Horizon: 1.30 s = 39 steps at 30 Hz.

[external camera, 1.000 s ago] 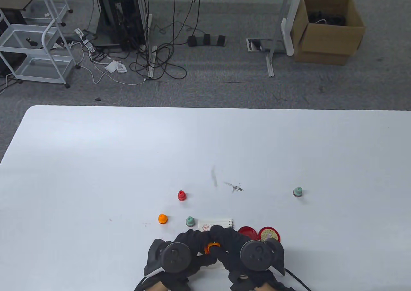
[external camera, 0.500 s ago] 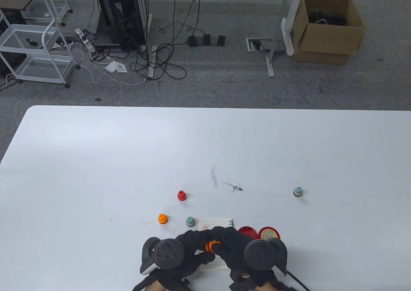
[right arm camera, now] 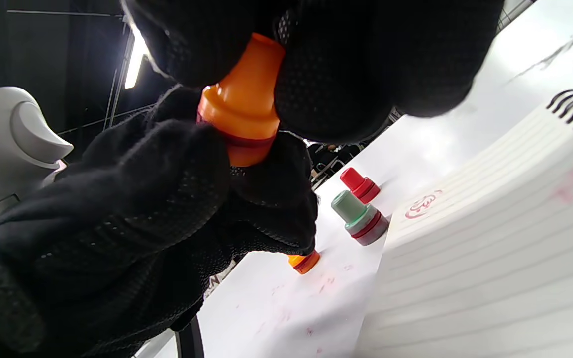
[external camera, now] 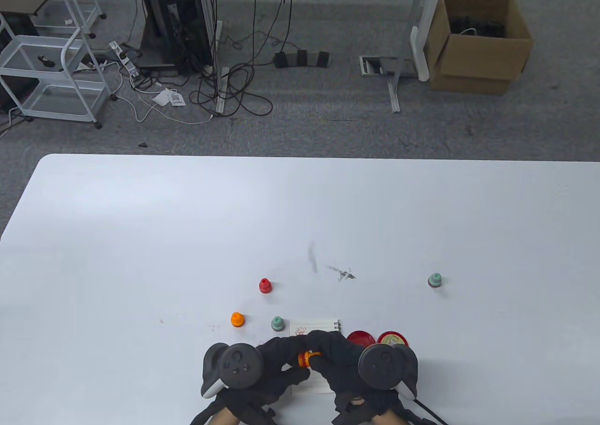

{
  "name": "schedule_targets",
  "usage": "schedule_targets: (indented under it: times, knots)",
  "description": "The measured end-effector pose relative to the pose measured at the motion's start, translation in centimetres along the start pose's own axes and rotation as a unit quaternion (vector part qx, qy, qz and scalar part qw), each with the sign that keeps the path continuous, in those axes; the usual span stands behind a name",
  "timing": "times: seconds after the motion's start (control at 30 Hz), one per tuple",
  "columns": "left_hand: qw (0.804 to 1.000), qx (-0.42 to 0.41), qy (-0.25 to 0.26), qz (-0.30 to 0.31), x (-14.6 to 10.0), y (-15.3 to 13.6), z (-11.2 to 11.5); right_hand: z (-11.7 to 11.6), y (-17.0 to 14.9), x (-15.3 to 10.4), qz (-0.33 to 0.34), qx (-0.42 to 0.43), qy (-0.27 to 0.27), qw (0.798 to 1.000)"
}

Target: Stamp reward stamp onto notebook

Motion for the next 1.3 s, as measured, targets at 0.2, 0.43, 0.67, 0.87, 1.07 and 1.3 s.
schedule_targets:
  times: [0.2,0.43,0.67,0.87,1.07,1.3]
  knots:
    - [1.0,-0.002,-0.002,-0.006,0.0,-0.3,-0.1,-0.1,-0.3,0.1,-0.005,0.014,0.005,1.0]
    - [1.0,0.014,-0.008,-0.025,-0.1,-1.2,-0.6,0.3,-0.3,0.0,0.0,0.015,-0.003,1.0]
    - [0.996,0.08,-0.021,-0.037,-0.4,-1.8,-1.3,0.5,-0.4,0.0,0.001,0.006,-0.009,1.0]
    - [0.984,0.158,-0.056,-0.056,-0.5,-2.3,-0.9,0.9,-0.5,-0.1,0.0,0.007,-0.019,1.0]
    - [0.964,0.224,-0.113,-0.087,-0.3,-2.6,0.1,1.0,-0.5,-0.1,0.0,0.002,-0.022,1.0]
    - [0.945,0.259,-0.171,-0.1,-0.3,-2.7,1.2,1.1,-0.5,-0.2,0.001,-0.001,-0.022,1.0]
Point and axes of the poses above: the tracker on the back of each hand, its own y axis roughly to the thumb side, its own x axis roughly from the wrist to the fingertips, z = x × y, the point moved 1 cm from there along x, roughly from the wrist to the fingertips, and after that the axes turned 2 degrees about y, right-handed, at the moved point
